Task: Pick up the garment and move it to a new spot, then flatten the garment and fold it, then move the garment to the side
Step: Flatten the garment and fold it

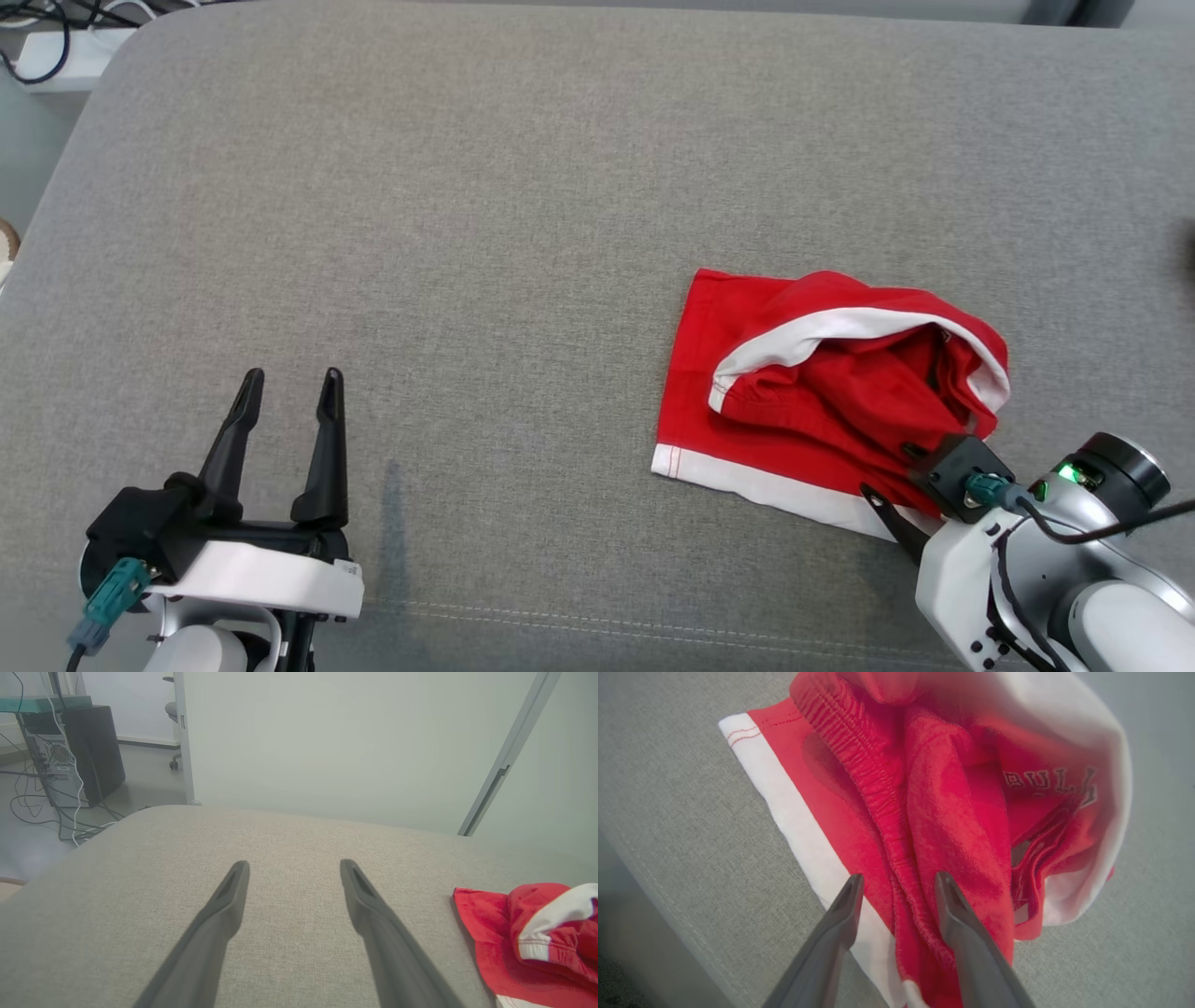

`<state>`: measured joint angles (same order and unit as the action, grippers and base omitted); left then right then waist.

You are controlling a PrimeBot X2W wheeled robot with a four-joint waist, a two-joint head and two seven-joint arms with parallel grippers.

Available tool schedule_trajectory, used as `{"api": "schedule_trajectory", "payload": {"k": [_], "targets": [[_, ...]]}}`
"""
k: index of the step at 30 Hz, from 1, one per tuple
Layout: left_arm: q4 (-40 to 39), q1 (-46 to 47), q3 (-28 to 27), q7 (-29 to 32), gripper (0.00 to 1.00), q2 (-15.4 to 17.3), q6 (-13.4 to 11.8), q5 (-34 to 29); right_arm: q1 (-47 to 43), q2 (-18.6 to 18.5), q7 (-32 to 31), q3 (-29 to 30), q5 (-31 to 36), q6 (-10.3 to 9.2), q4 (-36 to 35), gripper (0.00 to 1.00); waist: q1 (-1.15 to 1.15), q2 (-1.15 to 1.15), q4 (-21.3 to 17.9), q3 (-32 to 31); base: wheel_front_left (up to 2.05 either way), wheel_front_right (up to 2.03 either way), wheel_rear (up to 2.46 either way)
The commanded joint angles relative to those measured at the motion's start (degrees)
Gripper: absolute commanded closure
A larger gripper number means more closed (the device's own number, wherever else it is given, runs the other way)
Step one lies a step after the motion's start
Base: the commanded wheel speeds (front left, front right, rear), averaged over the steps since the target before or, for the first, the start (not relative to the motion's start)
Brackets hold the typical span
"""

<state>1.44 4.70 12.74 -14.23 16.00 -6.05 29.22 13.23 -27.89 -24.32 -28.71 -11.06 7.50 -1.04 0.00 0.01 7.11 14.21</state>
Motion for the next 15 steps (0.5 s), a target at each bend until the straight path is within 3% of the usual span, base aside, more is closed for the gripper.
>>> {"api": "schedule_trajectory", "payload": {"k": [1, 2, 3, 6, 9, 12, 13, 14, 15], "targets": [[-0.64, 2.95, -2.11, -0.65, 0.00, 0.73, 0.38, -0.56, 1.59, -1.92, -0.64, -1.51, -0.65, -0.01, -1.37, 0.29, 0.00, -0.01, 0.76, 0.75, 0.00, 0.00, 0.00], [-0.33, 3.19, -2.22, -0.68, 0.00, 0.47, 0.58, -0.64, 2.13, -2.54, -1.24, -2.19, -1.01, -0.01, -1.18, 0.44, 0.00, -0.01, 1.01, 0.94, 0.00, 0.00, 0.00], [-0.01, 3.34, -2.38, -0.70, 0.00, 0.25, 0.77, -0.72, 2.65, -2.98, -1.58, -2.80, -1.40, -0.01, -1.05, 0.50, 0.00, -0.01, 1.14, 1.04, 0.00, 0.00, 0.00], [0.58, 3.64, -3.00, -0.73, 0.00, -0.38, 1.38, -1.05, 3.75, -4.03, -3.03, -3.45, -1.65, -0.01, -0.20, 0.56, 0.00, -0.01, 1.52, 1.32, 0.00, 0.00, 0.00], [0.76, 3.77, -3.78, -0.75, 0.00, -1.13, 1.97, -1.61, 4.42, -4.72, -4.12, -3.70, -1.51, -0.01, 0.55, 0.54, 0.00, -0.01, 1.69, 1.60, 0.00, 0.00, 0.00], [0.97, 3.90, -4.58, -0.75, 0.00, -1.92, 2.63, -2.14, 5.08, -5.03, -4.89, -4.31, -1.93, -0.01, 1.36, 0.60, 0.00, -0.01, 1.67, 1.87, 0.00, 0.00, 0.00], [1.04, 3.97, -4.83, -0.75, 0.00, -2.18, 2.85, -2.36, 5.38, -5.03, -4.97, -4.51, -2.17, -0.01, 1.67, 0.89, 0.00, -0.01, 1.66, 1.96, 0.00, 0.00, 0.00], [1.12, 4.07, -5.04, -0.75, 0.00, -2.47, 3.12, -2.55, 5.65, -4.93, -4.86, -4.28, -2.34, -0.01, 2.05, 1.00, 0.00, -0.01, 1.70, 2.04, 0.00, 0.00, 0.00], [1.25, 4.18, -5.21, -0.75, 0.00, -2.75, 3.38, -2.76, 5.81, -4.81, -4.81, -4.00, -2.48, -0.01, 2.45, 1.00, 0.00, -0.01, 1.76, 2.07, 0.00, 0.00, 0.00]]}}
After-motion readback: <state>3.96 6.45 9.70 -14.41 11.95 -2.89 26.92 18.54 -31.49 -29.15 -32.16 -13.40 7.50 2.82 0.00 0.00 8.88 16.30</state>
